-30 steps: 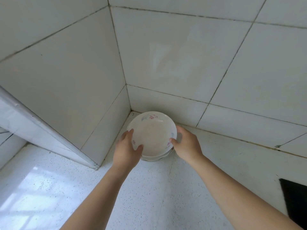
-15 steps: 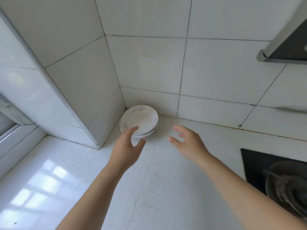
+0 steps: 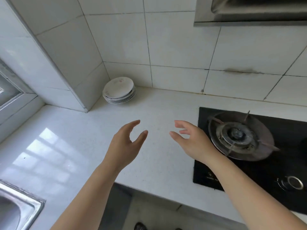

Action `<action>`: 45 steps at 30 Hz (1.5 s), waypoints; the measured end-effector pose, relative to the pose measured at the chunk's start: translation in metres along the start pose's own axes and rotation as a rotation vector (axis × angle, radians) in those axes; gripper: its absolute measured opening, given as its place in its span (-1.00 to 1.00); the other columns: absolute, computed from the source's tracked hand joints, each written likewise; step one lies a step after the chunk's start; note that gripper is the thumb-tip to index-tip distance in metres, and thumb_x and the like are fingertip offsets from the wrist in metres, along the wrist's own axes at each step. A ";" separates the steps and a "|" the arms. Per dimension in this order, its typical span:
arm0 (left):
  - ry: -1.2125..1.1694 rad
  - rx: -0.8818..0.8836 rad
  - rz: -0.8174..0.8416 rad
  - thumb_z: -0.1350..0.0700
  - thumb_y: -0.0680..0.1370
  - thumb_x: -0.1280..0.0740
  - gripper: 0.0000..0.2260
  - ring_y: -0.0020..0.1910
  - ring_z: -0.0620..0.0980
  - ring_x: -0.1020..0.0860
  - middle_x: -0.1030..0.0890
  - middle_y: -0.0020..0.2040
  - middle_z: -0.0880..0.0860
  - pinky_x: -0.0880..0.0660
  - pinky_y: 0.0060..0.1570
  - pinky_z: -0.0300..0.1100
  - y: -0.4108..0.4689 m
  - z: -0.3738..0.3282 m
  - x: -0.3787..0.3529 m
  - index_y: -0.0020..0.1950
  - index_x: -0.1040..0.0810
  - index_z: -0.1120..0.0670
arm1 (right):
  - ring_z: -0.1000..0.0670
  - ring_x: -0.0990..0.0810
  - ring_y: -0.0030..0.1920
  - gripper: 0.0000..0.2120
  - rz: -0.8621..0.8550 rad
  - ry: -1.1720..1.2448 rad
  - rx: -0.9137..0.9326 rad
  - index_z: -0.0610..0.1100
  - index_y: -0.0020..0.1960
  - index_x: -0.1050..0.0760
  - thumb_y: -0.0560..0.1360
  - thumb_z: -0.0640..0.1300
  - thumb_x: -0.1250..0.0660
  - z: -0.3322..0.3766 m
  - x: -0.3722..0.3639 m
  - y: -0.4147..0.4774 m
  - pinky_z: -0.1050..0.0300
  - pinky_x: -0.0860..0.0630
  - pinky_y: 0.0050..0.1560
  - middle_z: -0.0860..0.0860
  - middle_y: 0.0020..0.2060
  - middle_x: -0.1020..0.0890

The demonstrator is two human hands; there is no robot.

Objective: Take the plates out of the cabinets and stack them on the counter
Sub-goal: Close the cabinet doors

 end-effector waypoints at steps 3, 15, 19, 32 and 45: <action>-0.022 -0.027 0.010 -0.12 0.52 -0.26 -0.57 0.31 -0.19 -0.39 -0.43 0.34 -0.19 -0.31 0.17 -0.29 -0.033 -0.021 -0.009 0.37 -0.38 -0.09 | 0.19 -0.42 0.21 -0.51 -0.033 0.008 -0.006 0.09 0.38 -0.30 0.49 0.15 -0.26 -0.013 0.019 -0.046 0.22 -0.33 0.18 0.22 0.28 -0.43; -0.164 -0.195 0.284 -0.08 0.54 -0.25 -0.64 0.24 -0.23 -0.45 -0.48 0.26 -0.23 -0.30 -0.09 -0.49 -0.198 -0.086 -0.093 0.33 -0.40 -0.13 | 0.18 -0.50 0.15 -0.61 -0.326 0.034 -0.071 0.04 0.30 -0.42 0.49 0.03 -0.32 -0.062 0.072 -0.261 0.17 -0.47 0.17 0.17 0.18 -0.55; -0.191 -0.253 0.405 -0.07 0.54 -0.24 -0.66 0.25 -0.25 -0.43 -0.48 0.25 -0.25 -0.31 -0.12 -0.51 -0.269 -0.103 -0.125 0.32 -0.41 -0.15 | 0.17 -0.52 0.14 -0.66 -0.413 -0.006 -0.120 0.04 0.26 -0.45 0.50 0.02 -0.31 -0.083 0.085 -0.347 0.18 -0.48 0.14 0.17 0.15 -0.57; -0.131 -0.577 0.695 -0.04 0.56 -0.25 -0.66 0.26 -0.20 -0.43 -0.48 0.27 -0.19 -0.37 0.17 -0.25 -0.435 -0.231 -0.243 0.34 -0.41 -0.09 | 0.13 -0.52 0.14 -0.65 -0.767 -0.026 -0.318 0.00 0.28 -0.44 0.50 -0.01 -0.31 -0.172 0.186 -0.576 0.10 -0.47 0.20 0.14 0.12 -0.57; 0.055 -0.741 0.874 -0.02 0.56 -0.24 -0.66 0.26 -0.15 -0.44 -0.47 0.32 -0.10 -0.32 0.17 -0.31 -0.589 -0.366 -0.450 0.34 -0.41 -0.08 | 0.00 -0.51 0.20 -0.61 -0.873 -0.197 -0.491 -0.11 0.31 -0.43 0.52 -0.04 -0.30 -0.349 0.324 -0.741 0.14 -0.45 0.18 0.00 0.21 -0.56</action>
Point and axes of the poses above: each hand's wrist, its own y-axis towards the middle knuckle, its own x-axis out of the back of the hand, z = x × y, the point moved 10 cm from there along y, towards the middle knuckle
